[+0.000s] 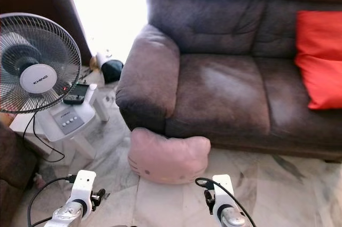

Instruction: Move the pillow to the sofa from floor

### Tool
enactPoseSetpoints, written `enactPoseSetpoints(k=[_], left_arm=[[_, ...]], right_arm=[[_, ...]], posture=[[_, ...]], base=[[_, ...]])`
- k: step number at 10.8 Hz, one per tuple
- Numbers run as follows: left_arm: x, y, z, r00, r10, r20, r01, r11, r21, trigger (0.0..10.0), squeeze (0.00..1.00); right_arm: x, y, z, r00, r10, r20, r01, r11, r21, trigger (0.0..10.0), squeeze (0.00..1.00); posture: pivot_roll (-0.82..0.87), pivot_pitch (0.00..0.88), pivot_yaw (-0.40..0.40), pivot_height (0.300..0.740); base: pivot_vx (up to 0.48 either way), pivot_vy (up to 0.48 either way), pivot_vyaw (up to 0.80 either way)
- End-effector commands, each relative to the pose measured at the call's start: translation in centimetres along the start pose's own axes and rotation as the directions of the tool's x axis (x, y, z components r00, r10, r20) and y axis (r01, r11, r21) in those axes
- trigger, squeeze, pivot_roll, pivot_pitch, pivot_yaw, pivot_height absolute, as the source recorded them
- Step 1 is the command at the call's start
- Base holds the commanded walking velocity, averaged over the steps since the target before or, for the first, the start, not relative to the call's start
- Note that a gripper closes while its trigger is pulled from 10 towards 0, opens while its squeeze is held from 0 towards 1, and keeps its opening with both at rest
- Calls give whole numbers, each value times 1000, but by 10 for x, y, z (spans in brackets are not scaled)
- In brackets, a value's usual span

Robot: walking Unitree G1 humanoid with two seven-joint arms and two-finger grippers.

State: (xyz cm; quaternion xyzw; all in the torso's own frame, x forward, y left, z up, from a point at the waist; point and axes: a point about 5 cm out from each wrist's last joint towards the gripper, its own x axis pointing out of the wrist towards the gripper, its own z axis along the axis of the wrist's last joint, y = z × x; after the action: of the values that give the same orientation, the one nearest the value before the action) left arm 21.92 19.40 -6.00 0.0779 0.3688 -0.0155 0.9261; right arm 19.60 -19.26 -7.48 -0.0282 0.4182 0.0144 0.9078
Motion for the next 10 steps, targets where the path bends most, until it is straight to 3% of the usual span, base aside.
enactPoseSetpoints(k=[1, 10], left_arm=[[-2, 2, -8, 1000, 3, -30, -3, 1000, -5, 10000, 0], [-2, -1, -9, 999, -10, -31, 10, 1000, -6, 10000, 0]], right_arm=[[0, -1, -1, 1000, -4, -1, 4, 1000, 4, 10000, 0], [0, 1, -1, 1000, -4, -9, 4, 1000, -5, 10000, 0]], posture=[[104, 86, -33, 740], [104, 75, -36, 740]], base=[[300, 0, 0], [305, 0, 0]])
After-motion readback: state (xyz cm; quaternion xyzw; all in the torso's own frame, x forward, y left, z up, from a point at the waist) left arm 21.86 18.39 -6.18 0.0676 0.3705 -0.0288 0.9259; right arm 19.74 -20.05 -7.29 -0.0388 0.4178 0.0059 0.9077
